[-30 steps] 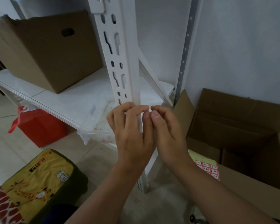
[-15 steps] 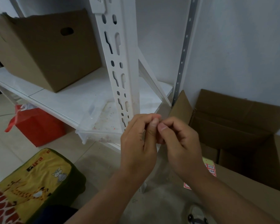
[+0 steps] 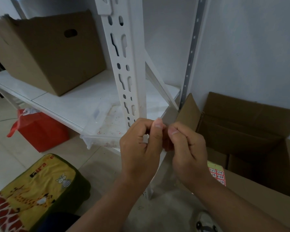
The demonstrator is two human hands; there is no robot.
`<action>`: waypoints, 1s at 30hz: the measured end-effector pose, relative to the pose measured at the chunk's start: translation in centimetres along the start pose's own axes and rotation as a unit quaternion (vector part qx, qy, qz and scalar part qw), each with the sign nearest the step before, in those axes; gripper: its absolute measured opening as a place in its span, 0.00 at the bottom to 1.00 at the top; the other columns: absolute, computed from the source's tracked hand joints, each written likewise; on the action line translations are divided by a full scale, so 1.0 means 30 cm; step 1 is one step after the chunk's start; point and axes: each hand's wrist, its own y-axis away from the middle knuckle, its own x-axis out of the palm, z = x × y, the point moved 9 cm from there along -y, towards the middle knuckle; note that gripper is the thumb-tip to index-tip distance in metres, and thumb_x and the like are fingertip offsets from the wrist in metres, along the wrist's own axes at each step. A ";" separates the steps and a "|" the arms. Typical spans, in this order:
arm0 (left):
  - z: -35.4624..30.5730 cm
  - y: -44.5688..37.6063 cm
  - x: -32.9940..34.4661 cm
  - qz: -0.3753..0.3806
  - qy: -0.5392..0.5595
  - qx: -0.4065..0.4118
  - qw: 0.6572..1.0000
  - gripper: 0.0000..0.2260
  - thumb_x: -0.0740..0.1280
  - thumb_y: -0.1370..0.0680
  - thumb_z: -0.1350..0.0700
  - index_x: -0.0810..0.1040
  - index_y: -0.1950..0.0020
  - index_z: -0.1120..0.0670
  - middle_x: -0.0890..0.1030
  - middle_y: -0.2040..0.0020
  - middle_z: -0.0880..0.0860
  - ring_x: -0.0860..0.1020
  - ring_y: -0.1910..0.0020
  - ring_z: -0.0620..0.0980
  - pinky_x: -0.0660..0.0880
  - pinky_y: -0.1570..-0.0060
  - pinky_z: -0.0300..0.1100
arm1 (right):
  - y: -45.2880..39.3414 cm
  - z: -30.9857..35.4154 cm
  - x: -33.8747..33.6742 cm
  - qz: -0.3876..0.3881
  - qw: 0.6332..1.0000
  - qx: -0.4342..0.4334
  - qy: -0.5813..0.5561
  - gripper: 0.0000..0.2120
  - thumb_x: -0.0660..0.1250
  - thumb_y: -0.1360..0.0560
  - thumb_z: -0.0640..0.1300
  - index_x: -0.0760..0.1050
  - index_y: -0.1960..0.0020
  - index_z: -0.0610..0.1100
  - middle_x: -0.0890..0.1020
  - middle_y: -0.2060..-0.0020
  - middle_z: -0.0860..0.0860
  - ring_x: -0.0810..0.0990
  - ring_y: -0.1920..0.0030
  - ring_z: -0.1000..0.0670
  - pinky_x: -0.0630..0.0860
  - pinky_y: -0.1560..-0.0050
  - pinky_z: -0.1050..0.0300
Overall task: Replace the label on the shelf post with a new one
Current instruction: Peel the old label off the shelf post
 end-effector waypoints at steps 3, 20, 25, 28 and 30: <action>0.000 -0.010 -0.031 -0.023 -0.014 0.005 1.000 0.15 0.59 0.21 0.51 0.77 0.64 0.54 0.78 0.69 0.48 0.78 0.67 0.47 0.74 0.70 0.34 | 0.000 0.000 0.012 0.006 1.000 -0.012 0.006 0.15 0.54 0.23 0.44 0.71 0.65 0.44 0.71 0.72 0.54 0.71 0.70 0.54 0.69 0.69 0.62; 0.467 -0.118 -0.161 0.177 -0.424 -0.223 0.860 0.15 0.62 0.23 0.63 0.72 0.37 0.53 0.72 0.36 0.52 0.66 0.35 0.56 0.64 0.38 0.52 | -0.032 -0.087 0.052 0.006 0.998 0.049 0.028 0.19 0.54 0.25 0.48 0.73 0.65 0.36 0.72 0.74 0.43 0.71 0.71 0.43 0.68 0.70 0.42; 0.461 -0.138 -0.175 0.129 -0.399 -0.186 0.889 0.09 0.64 0.20 0.59 0.81 0.45 0.52 0.80 0.43 0.52 0.71 0.39 0.56 0.66 0.41 0.49 | -0.033 -0.106 0.050 0.006 0.998 0.062 0.023 0.20 0.54 0.26 0.49 0.73 0.65 0.36 0.72 0.73 0.43 0.71 0.71 0.44 0.70 0.69 0.47; 0.477 -0.143 -0.176 0.114 -0.377 -0.206 0.896 0.10 0.61 0.19 0.59 0.82 0.44 0.53 0.81 0.48 0.51 0.71 0.40 0.57 0.66 0.41 0.51 | -0.035 -0.109 0.049 0.005 0.998 0.064 0.013 0.19 0.54 0.26 0.49 0.74 0.65 0.36 0.73 0.71 0.43 0.71 0.70 0.45 0.69 0.70 0.51; 0.506 -0.143 -0.169 0.124 -0.392 -0.212 0.886 0.13 0.58 0.18 0.60 0.81 0.43 0.53 0.80 0.49 0.51 0.72 0.42 0.57 0.66 0.41 0.51 | -0.036 -0.111 0.053 0.005 0.998 0.063 0.012 0.19 0.54 0.26 0.49 0.74 0.65 0.35 0.73 0.71 0.43 0.71 0.70 0.45 0.69 0.70 0.51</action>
